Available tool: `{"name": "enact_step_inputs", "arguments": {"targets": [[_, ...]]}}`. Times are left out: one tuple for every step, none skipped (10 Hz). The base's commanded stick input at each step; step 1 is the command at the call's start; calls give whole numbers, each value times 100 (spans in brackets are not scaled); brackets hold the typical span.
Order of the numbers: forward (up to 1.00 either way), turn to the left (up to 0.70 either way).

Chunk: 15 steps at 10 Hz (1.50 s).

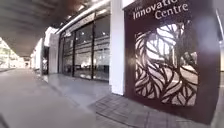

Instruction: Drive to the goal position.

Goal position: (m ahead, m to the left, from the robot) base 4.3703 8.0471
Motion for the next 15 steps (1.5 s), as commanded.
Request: {"name": "enact_step_inputs", "arguments": {"targets": [[0, 0], [0, 0], [-70, 0], [-70, 0], [-70, 0], [-70, 0], [0, 0], [0, 0], [0, 0], [0, 0], [0, 0], [0, 0], [0, 0], [0, 0], [0, 0]]}}
